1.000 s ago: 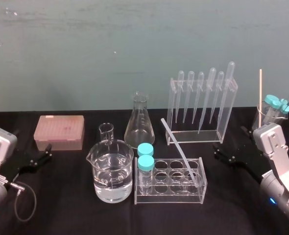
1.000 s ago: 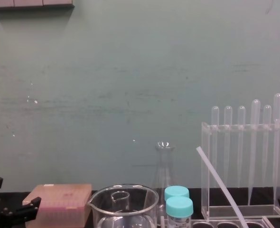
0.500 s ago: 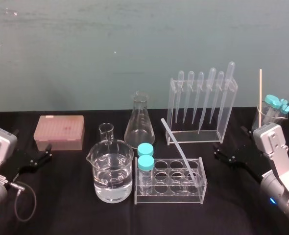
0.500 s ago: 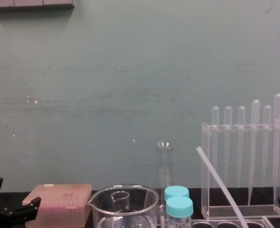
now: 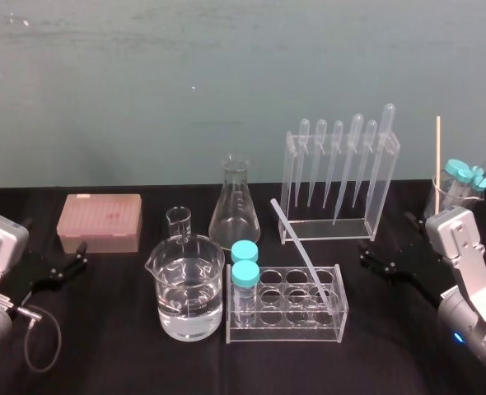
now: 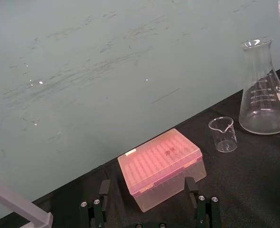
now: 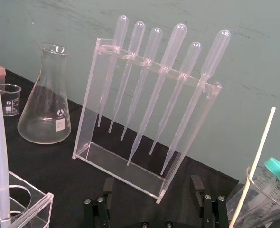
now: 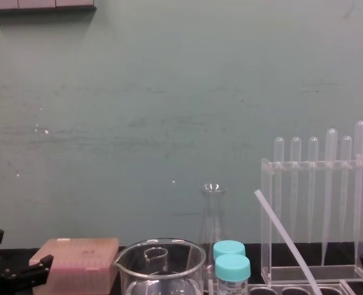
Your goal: Pick up the stirring rod with one hand, then place it down.
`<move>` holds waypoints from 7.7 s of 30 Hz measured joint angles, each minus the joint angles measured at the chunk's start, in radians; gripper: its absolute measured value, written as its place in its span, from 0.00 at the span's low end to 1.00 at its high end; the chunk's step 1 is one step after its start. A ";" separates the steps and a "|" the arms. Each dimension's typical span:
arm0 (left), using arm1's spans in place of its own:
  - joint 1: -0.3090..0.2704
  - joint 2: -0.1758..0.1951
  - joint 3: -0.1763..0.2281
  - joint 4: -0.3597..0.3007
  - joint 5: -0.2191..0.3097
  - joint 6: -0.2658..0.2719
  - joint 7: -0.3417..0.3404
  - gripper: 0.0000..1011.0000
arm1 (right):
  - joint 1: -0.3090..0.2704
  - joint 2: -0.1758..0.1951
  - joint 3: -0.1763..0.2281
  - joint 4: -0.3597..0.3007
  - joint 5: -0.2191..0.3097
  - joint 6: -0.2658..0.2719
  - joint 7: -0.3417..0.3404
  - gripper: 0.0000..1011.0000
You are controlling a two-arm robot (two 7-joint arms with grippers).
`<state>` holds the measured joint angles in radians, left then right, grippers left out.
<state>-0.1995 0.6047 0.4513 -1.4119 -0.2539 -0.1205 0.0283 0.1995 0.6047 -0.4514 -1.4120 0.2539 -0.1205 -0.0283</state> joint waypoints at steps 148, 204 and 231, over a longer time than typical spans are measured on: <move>0.000 0.000 0.000 0.000 0.000 0.000 0.000 0.99 | 0.121 -0.176 0.066 -0.029 0.132 -0.029 0.444 0.07; 0.000 0.000 0.000 0.000 0.000 0.000 0.000 0.99 | 0.062 -0.213 0.191 0.009 0.146 -0.289 0.536 0.07; 0.000 0.000 0.000 0.000 0.000 0.000 0.000 0.99 | 0.063 -0.213 0.190 0.008 0.145 -0.290 0.536 0.07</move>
<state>-0.1995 0.6047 0.4514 -1.4120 -0.2539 -0.1205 0.0283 0.2623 0.3916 -0.2612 -1.4039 0.3986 -0.4105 0.5079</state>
